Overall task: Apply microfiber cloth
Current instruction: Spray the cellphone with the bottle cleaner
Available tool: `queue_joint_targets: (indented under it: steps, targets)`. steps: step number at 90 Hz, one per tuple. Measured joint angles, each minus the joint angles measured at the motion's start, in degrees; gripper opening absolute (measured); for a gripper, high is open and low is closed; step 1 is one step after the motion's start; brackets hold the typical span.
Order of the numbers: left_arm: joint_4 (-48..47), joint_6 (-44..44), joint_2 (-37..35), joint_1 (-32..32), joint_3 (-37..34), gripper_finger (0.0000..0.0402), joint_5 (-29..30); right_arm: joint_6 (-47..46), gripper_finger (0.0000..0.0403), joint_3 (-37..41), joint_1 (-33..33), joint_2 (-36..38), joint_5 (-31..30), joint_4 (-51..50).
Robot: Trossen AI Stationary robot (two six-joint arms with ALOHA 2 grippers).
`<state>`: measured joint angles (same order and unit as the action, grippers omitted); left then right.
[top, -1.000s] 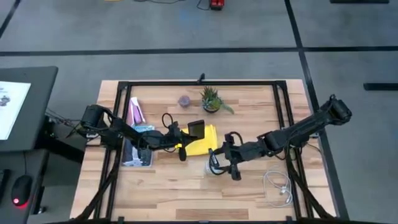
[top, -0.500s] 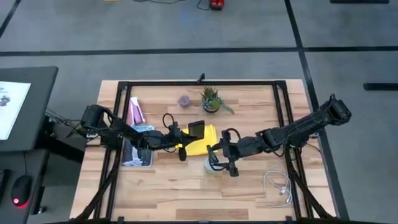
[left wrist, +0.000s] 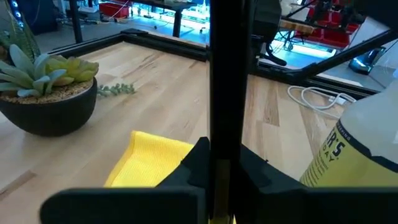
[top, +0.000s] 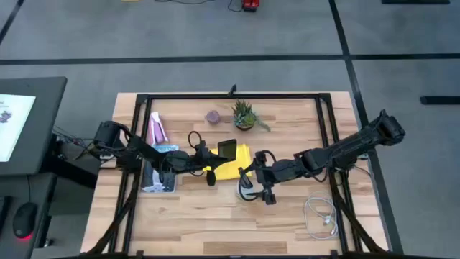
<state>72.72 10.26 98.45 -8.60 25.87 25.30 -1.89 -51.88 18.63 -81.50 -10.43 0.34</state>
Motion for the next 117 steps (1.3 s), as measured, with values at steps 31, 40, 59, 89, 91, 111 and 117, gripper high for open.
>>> queue_joint_targets:
  steps: [31,40,59,89,91,111,117]
  targets:
    - [0.0,0.0,0.0,0.0,0.0,0.0009,0.0,0.7,0.0396,0.0,-1.8,0.2,-0.7,0.2]
    - [0.3,0.3,0.0,0.0,0.0,0.0009,0.0,0.9,0.0396,0.0,-2.0,0.2,-0.8,0.8]
    - [4.3,1.9,0.0,0.0,0.0,0.0009,0.0,0.9,0.0396,0.0,-2.0,0.2,-1.0,2.9]
    - [5.1,4.0,0.0,0.0,1.5,0.0009,0.0,-1.7,0.0390,0.0,-2.0,0.2,-1.7,3.3]
    - [4.9,3.9,0.0,0.0,1.8,0.0009,-0.1,-2.0,0.0389,0.0,-2.0,0.2,-1.7,3.3]
    - [2.2,4.0,0.0,-0.2,4.7,0.0009,-2.7,-2.4,0.0377,0.0,-1.7,0.2,-1.7,4.9]
    - [1.3,3.7,0.0,-0.4,5.3,0.0009,-2.7,-1.6,0.0375,0.0,-1.4,0.2,-1.7,5.3]
